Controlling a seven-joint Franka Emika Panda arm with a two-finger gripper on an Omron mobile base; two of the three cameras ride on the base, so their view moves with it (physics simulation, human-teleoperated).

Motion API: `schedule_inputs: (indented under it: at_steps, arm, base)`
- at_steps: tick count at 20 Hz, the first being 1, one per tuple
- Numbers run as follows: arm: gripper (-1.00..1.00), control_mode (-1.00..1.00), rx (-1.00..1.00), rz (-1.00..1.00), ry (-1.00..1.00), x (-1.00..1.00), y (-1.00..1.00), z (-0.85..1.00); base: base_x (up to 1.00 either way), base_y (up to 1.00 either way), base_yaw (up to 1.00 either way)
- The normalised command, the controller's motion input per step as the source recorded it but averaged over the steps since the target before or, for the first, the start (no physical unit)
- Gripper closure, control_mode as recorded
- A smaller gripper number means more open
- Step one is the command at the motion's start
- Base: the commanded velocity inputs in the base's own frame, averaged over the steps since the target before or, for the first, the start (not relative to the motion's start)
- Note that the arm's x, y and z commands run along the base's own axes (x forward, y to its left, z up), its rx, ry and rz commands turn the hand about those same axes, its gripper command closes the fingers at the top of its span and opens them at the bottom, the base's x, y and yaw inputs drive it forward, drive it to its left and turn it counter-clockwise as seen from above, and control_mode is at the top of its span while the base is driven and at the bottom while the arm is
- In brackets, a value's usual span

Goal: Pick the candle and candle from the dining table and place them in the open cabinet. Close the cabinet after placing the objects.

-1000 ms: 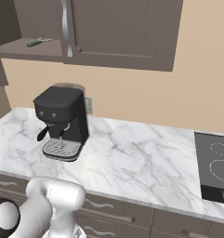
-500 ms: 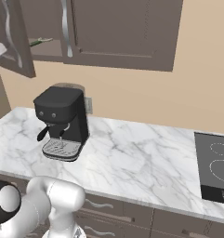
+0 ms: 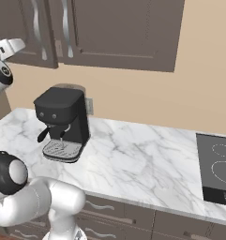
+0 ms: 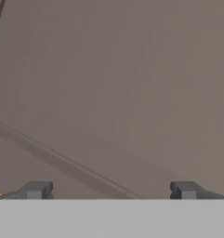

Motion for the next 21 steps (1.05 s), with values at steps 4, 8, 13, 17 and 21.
schedule_inputs:
  at_steps: [4, 8, 13, 17, 21]
  arm:
    - [-1.00, -1.00, 0.09, 0.00, 0.19, 0.71, -0.02, -0.02]
    - [-1.00, -1.00, 0.01, 0.00, 0.17, 0.67, 0.00, -0.11]
    - [-1.00, -1.00, 0.00, 0.05, 0.13, 0.19, 0.02, -0.06]
    - [-1.00, -1.00, 0.00, 0.00, 0.00, -0.26, 0.01, 0.00]
    - [-1.00, -1.00, 0.00, 0.00, -0.10, -0.46, 0.00, 0.00]
  base:
    - [0.00, 0.00, 0.00]
    - [0.00, 0.00, 0.00]
    - [0.00, 0.00, 0.00]
    - [0.00, 0.00, 0.00]
    - [0.00, 0.00, 0.00]
